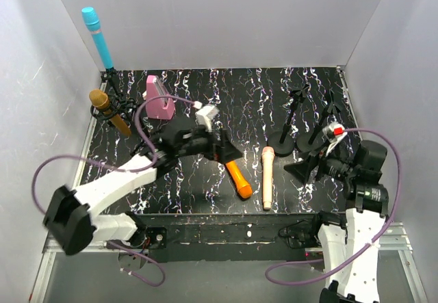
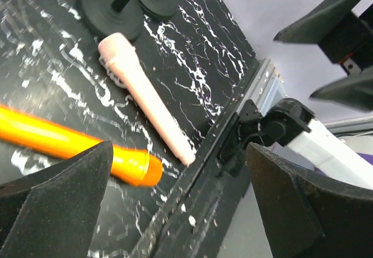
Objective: Attach the microphones to the stand
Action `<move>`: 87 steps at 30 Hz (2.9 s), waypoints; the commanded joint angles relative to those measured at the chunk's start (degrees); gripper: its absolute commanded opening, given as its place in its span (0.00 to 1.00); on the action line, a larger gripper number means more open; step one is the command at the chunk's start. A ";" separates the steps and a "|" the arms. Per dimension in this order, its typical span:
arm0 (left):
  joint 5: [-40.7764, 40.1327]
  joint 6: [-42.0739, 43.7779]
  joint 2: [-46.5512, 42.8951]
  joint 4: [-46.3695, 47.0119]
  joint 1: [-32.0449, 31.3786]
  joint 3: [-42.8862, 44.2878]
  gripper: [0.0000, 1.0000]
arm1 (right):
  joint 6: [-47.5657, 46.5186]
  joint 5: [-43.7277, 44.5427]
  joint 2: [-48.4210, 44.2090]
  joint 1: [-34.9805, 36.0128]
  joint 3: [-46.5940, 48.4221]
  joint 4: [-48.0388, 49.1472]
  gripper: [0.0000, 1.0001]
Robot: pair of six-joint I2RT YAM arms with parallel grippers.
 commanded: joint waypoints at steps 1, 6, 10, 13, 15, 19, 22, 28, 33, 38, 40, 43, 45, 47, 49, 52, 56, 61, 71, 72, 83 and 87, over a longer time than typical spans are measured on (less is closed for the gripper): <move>-7.46 10.29 13.72 8.90 -6.23 8.83 0.98 | -2.54 6.04 -4.07 -0.60 -6.55 6.21 0.87; -5.62 19.60 29.29 27.16 -8.87 13.67 0.98 | -0.33 10.19 -5.48 -2.18 -8.40 9.57 0.88; -5.35 24.80 39.14 35.45 -10.28 19.72 0.98 | 1.25 12.55 -6.80 -2.89 -9.19 10.97 0.88; -5.44 26.56 45.47 40.55 -10.90 23.60 0.97 | 2.05 15.89 -7.24 -2.98 -10.85 13.95 0.86; -6.31 27.79 48.90 43.27 -11.34 25.45 0.95 | 2.22 17.74 -6.72 -2.98 -11.56 15.10 0.85; -8.16 30.17 53.91 47.84 -11.78 28.18 0.93 | 2.22 17.75 -6.27 -2.98 -11.39 15.11 0.85; -9.30 30.96 56.03 50.13 -12.13 30.20 0.91 | 2.22 17.40 -6.63 -2.98 -11.56 15.28 0.85; -10.62 31.14 58.75 52.42 -13.01 35.64 0.77 | 2.22 17.13 -7.06 -2.98 -11.48 15.28 0.85; -12.56 31.93 61.83 51.46 -13.54 41.18 0.68 | 2.05 16.52 -7.24 -2.98 -11.48 15.28 0.84; -13.78 32.46 63.41 51.19 -14.06 44.17 0.43 | 1.96 16.34 -7.59 -2.98 -11.48 15.20 0.85; -14.23 32.98 63.68 51.54 -14.33 44.61 0.23 | 1.78 16.08 -7.68 -2.98 -11.39 15.20 0.85; -13.97 33.68 63.86 51.28 -14.50 45.49 0.02 | 1.61 15.73 -7.68 -2.98 -11.30 15.02 0.85; -14.14 34.39 64.03 50.93 -14.50 46.72 0.00 | 1.43 15.46 -7.77 -2.98 -11.30 14.84 0.85; -14.31 36.93 64.03 50.32 -14.50 48.56 0.00 | 1.43 15.20 -7.86 -3.06 -11.13 14.76 0.85; -14.58 38.78 64.29 49.35 -14.42 50.76 0.00 | 1.26 15.02 -7.94 -2.98 -11.13 14.58 0.84; -14.93 40.71 65.00 47.51 -13.98 54.53 0.00 | 1.17 14.85 -7.86 -2.98 -11.12 14.49 0.85; -15.02 41.68 65.17 46.01 -12.57 57.97 0.00 | 0.99 14.50 -7.95 -2.98 -11.04 14.40 0.85; -13.44 42.12 62.19 44.78 -9.68 57.10 0.00 | 0.64 13.88 -7.77 -2.98 -10.95 14.23 0.85; 10.28 37.46 37.96 38.29 1.92 37.87 0.00 | 0.29 12.21 -7.86 -3.06 -11.12 13.96 0.85; 12.12 37.64 35.23 36.36 3.41 36.02 0.00 | 0.20 12.03 -7.86 -3.06 -11.21 13.96 0.85; 33.32 40.72 5.43 10.69 14.32 18.09 0.00 | -1.03 10.28 -7.95 -3.33 -11.39 13.00 0.85; 31.31 40.20 -2.40 12.59 14.41 9.05 0.00 | -1.12 9.66 -7.77 -3.33 -11.39 13.08 0.85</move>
